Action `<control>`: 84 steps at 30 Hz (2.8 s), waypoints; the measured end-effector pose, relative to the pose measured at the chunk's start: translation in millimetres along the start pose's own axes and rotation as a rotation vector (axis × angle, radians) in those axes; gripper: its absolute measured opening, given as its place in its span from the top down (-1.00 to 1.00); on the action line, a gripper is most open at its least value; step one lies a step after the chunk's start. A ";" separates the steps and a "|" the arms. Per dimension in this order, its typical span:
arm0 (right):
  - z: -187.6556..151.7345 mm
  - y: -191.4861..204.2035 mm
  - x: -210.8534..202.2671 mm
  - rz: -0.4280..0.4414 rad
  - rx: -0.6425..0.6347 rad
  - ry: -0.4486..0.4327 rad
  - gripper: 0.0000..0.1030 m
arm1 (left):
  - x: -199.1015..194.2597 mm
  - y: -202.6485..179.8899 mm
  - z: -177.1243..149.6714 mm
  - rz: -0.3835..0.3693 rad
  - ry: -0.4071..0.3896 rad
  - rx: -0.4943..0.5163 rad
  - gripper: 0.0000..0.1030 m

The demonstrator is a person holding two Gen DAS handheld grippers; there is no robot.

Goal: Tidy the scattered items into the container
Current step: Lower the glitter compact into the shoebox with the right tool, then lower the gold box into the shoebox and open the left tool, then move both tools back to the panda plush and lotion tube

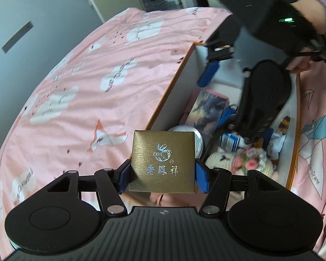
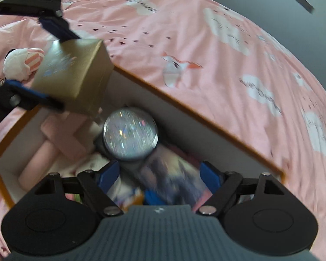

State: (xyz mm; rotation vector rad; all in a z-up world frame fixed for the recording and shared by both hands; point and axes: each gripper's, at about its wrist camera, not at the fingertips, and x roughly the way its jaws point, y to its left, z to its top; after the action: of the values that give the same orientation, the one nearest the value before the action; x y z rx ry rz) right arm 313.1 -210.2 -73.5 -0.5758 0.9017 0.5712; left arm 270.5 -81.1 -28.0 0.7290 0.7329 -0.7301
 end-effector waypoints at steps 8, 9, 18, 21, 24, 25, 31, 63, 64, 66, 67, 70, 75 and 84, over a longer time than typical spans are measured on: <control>-27.4 -13.1 -16.1 -0.028 0.015 0.005 -0.38 | 32.1 -24.2 36.4 -0.035 -0.027 0.112 -0.34; -28.4 -14.7 -16.8 -0.030 0.015 0.003 -0.37 | 36.8 -27.4 40.3 -0.038 -0.031 0.127 -0.34; -34.0 -32.2 -4.3 -0.044 0.041 -0.005 -0.33 | 78.5 -41.6 62.4 -0.084 -0.023 0.208 -0.34; -41.7 -40.1 -4.9 -0.032 0.064 -0.004 -0.26 | 89.5 -41.3 63.6 -0.113 -0.012 0.223 -0.34; -46.6 -44.9 -5.6 -0.019 0.074 -0.012 -0.23 | 100.9 -42.7 63.4 -0.124 0.010 0.248 -0.34; -46.3 -45.0 -5.3 -0.016 0.071 -0.015 -0.22 | 103.7 -43.1 63.2 -0.126 0.017 0.255 -0.34; -42.2 -42.7 1.8 0.009 0.034 0.004 -0.13 | 108.3 -38.2 63.4 -0.150 0.010 0.254 -0.36; -37.3 -9.9 -65.0 -0.095 0.009 -0.060 -0.10 | 11.9 -33.4 37.6 -0.023 -0.060 0.215 -0.39; -35.8 -6.0 -73.8 -0.098 0.012 -0.073 -0.13 | 4.2 -32.8 35.5 -0.004 -0.060 0.200 -0.39; -31.5 3.0 -87.3 -0.099 0.010 -0.102 -0.15 | -13.7 -30.0 29.2 0.020 -0.062 0.171 -0.39; -30.2 7.9 -92.7 -0.097 0.008 -0.117 -0.15 | -23.5 -28.3 25.4 0.032 -0.061 0.158 -0.39; -23.9 20.7 -108.5 -0.074 0.010 -0.161 -0.16 | -54.3 -24.1 12.9 0.076 -0.059 0.127 -0.39; -9.9 55.6 -127.8 -0.042 0.006 -0.259 -0.30 | -106.0 -8.9 -11.8 0.120 -0.044 -0.019 -0.39; 13.1 129.4 -144.6 0.062 0.039 -0.412 -0.30 | -188.1 5.9 -71.9 0.294 -0.034 -0.246 -0.39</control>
State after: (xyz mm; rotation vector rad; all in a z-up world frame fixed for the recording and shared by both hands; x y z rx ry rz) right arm 161.8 -140.2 26.6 -0.3758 0.5403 0.6965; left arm 151.9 38.0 83.1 0.5819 0.6536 -0.3762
